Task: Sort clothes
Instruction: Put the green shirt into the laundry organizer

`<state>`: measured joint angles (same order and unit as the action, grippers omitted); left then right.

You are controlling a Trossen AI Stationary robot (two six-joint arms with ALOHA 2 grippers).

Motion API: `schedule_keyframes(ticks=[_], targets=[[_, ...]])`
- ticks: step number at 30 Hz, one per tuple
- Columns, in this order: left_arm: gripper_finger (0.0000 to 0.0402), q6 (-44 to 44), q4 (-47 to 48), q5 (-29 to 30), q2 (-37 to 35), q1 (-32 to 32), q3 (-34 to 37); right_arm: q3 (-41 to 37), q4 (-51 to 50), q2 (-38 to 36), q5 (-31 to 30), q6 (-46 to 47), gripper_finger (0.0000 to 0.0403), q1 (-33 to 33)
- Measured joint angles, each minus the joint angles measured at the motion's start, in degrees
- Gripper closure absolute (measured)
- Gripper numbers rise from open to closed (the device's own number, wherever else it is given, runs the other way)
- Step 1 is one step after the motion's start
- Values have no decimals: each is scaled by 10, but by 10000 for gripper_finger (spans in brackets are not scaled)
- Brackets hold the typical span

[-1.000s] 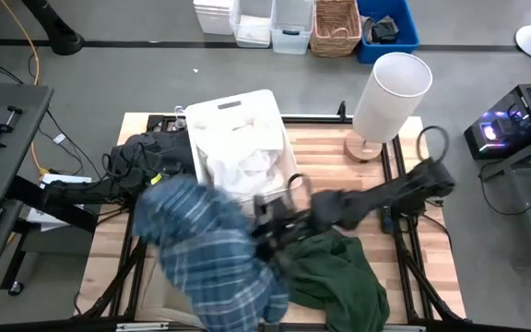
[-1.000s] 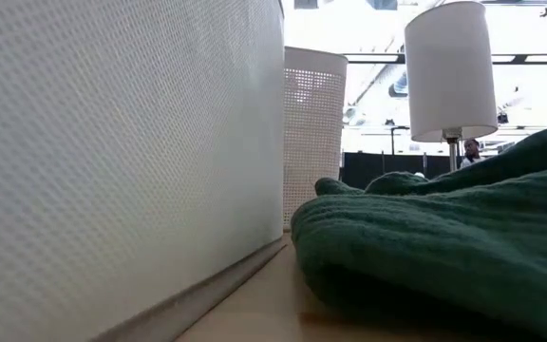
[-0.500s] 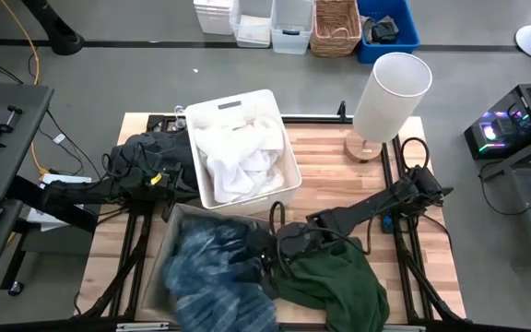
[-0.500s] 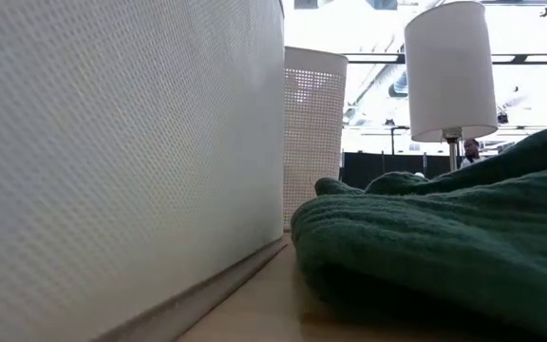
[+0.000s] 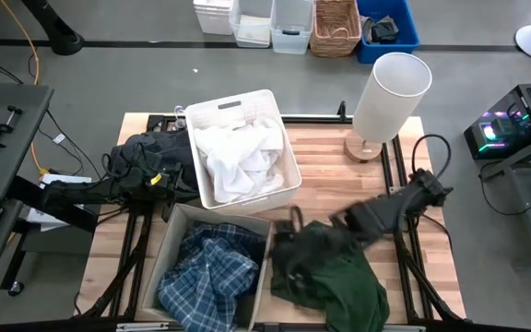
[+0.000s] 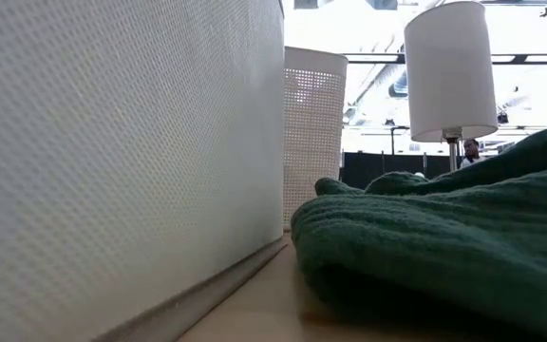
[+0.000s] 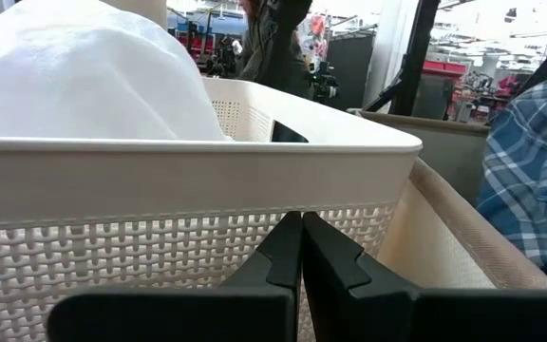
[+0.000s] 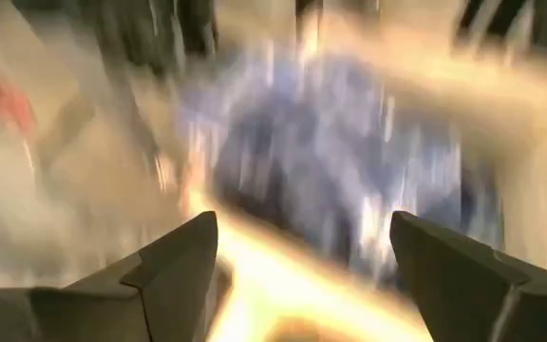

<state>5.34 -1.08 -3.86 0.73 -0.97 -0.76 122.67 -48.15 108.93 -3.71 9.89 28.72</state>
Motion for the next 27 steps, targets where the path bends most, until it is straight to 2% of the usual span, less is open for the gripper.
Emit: schedule_keyframes(ticks=[3,6,12,16,27], targets=[[401,0,0,0,0,0,0,11,-184,-2,-50,58,95,43],[401,0,0,0,0,0,0,-34,-274,-2,-74,137,95,81],[401,0,0,0,0,0,0,-184,-241,-2,-29,246,94,119],[401,0,0,0,0,0,0,-252,-208,-2,1,288,94,123],[401,0,1,0,0,0,0,-279,-191,-4,33,312,94,116]])
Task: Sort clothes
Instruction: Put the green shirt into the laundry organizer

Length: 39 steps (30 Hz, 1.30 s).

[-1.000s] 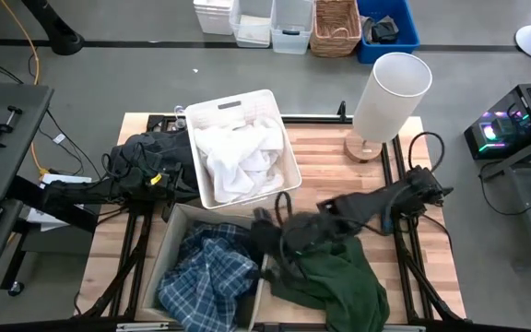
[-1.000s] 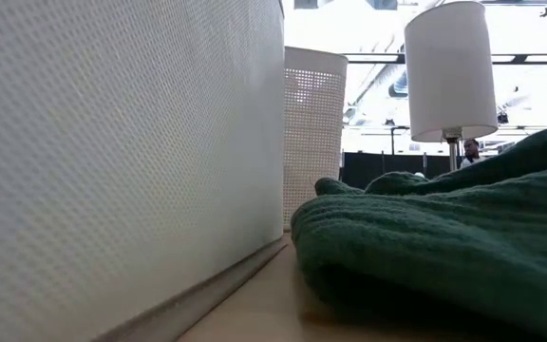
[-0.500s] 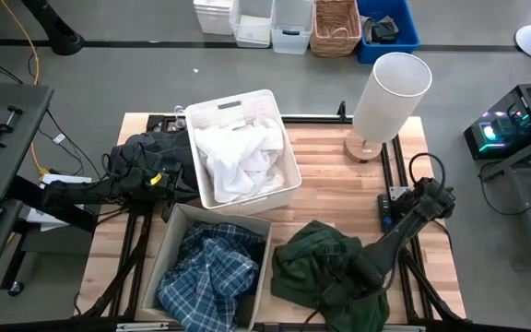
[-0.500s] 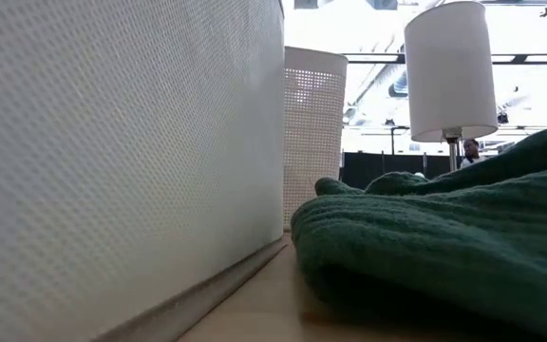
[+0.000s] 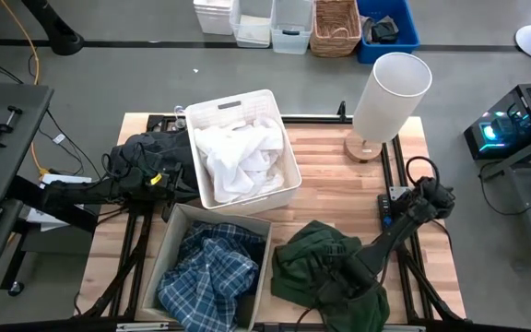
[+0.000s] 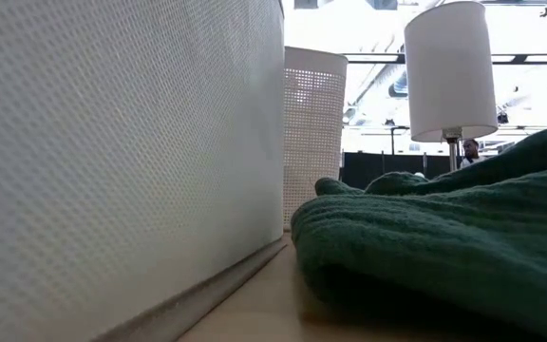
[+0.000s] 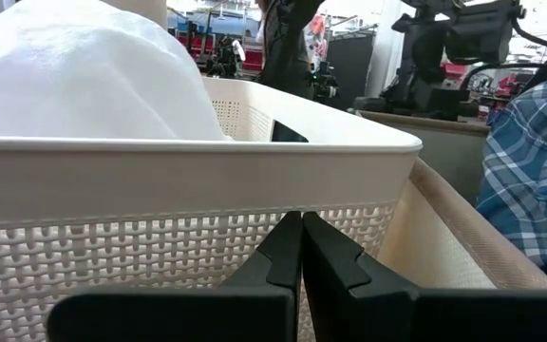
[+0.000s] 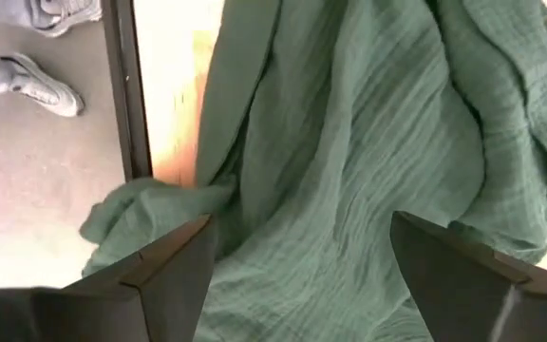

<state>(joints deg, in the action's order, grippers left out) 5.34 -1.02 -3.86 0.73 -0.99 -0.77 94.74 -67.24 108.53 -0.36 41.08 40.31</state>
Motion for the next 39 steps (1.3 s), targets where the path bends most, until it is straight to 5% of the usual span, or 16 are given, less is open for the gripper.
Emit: schedule_keyframes(ticks=[39], targets=[[401,0,0,0,0,0,0,0,81,3,-14,26,94,3]])
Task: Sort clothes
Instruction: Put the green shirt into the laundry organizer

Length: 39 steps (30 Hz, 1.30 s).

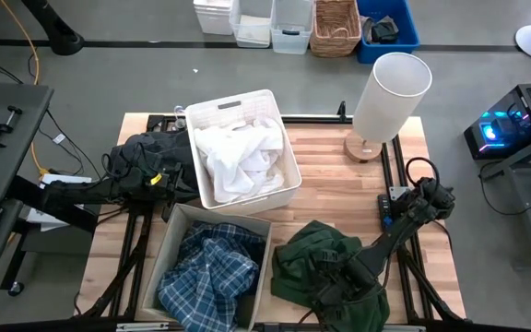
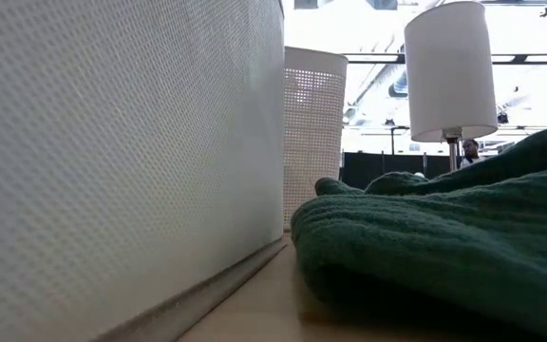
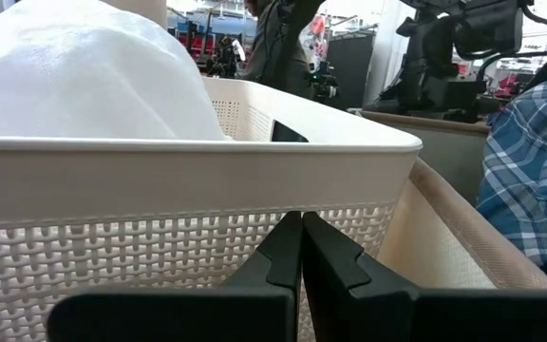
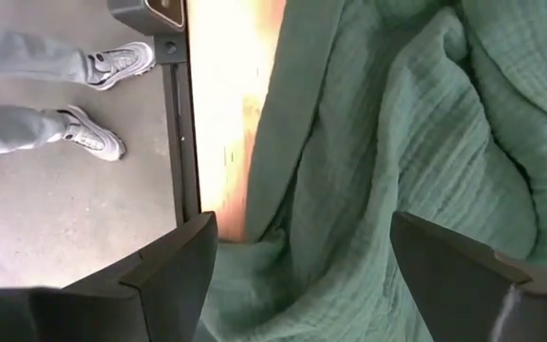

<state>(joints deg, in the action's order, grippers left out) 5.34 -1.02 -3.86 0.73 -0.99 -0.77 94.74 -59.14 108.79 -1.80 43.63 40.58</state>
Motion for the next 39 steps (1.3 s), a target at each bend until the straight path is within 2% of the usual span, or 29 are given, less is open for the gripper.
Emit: schedule_keyframes(ticks=[20,23,26,28,34,37,39], targets=[[401,0,0,0,0,0,0,0,9,74,13,0,94,7],[401,0,0,0,0,0,0,0,-9,80,-12,18,94,7],[401,0,0,0,0,0,0,-3,-68,86,-39,45,94,4],[401,0,0,0,0,0,0,-25,-66,84,-38,54,94,-1],[401,0,0,0,0,0,0,-133,62,77,38,62,94,-1],[401,0,0,0,0,0,0,-185,138,70,55,97,97,-2],[401,0,-1,0,0,0,0,-210,165,67,56,127,113,-3]])
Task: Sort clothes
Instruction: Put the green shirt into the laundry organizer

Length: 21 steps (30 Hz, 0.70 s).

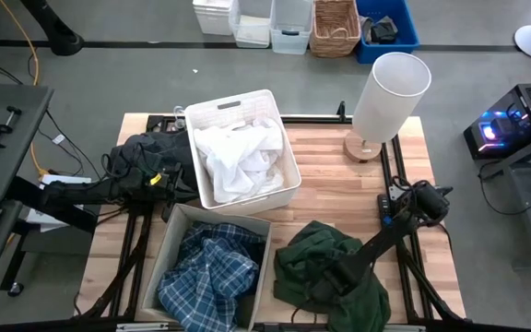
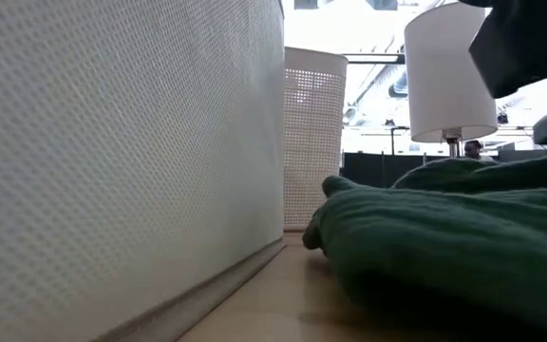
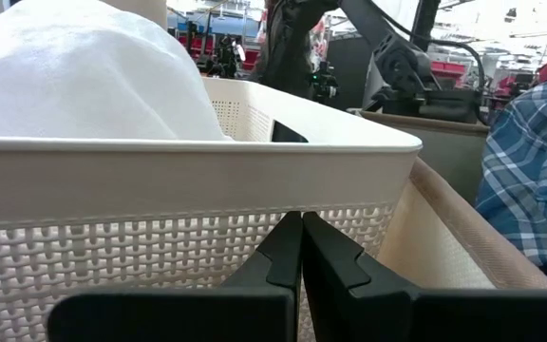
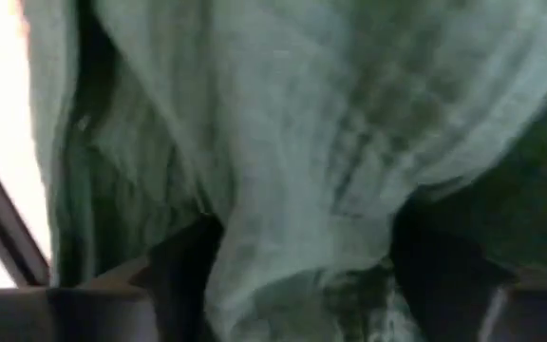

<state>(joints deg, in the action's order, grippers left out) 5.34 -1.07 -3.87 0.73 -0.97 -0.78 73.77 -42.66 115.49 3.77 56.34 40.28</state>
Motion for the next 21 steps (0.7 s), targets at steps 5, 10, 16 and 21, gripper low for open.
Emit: schedule_keyframes(ticks=[5,10,16,21], targets=[[401,0,0,0,1,0,0,-2,-30,1,-10,26,290,-6],[401,0,-1,0,2,0,0,44,-58,-28,-16,25,365,-34],[401,0,0,0,2,0,0,203,-151,-141,-179,39,365,-92],[401,0,0,0,2,0,0,380,-162,-185,-347,-15,365,-117]])
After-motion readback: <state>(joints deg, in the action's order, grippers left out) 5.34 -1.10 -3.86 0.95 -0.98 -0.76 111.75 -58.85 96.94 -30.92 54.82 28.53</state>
